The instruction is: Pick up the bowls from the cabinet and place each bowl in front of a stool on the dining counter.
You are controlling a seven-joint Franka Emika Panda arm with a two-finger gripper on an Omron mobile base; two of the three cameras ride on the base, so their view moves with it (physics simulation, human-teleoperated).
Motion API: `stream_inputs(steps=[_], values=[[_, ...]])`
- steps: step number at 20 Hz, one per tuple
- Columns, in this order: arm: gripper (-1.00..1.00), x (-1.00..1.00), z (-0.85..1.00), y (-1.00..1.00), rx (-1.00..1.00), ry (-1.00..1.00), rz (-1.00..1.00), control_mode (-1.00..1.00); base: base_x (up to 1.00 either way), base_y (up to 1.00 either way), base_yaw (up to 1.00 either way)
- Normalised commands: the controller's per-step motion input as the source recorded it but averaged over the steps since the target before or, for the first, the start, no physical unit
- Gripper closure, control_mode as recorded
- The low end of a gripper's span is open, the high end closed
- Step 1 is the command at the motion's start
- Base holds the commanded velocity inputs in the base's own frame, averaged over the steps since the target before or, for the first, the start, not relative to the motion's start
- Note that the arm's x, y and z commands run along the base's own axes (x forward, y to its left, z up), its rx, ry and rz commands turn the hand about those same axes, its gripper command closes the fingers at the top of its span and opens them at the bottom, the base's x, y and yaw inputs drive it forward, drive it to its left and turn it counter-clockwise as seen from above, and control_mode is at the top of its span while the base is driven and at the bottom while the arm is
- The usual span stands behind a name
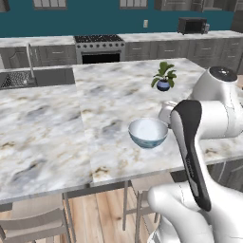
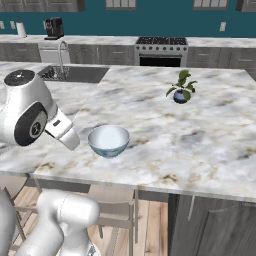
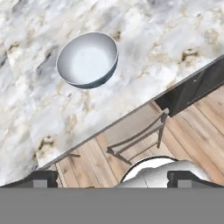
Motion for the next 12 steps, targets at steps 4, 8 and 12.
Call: stream_inputs(steps=[4, 8, 12], values=[[-1.0, -0.55, 0.57, -0.08, -0.22, -0.05, 0.11, -1.0, 0.0, 0.0, 0.0], [-1.0, -0.21, 0.47, -0.09, -0.1, -0.09, 0.19, -1.0, 0.0, 0.0, 0.0], [-1.0, 0.0, 0.29, 0.0, 0.0, -0.02, 0.31, -1.0, 0.0, 0.0, 0.0]])
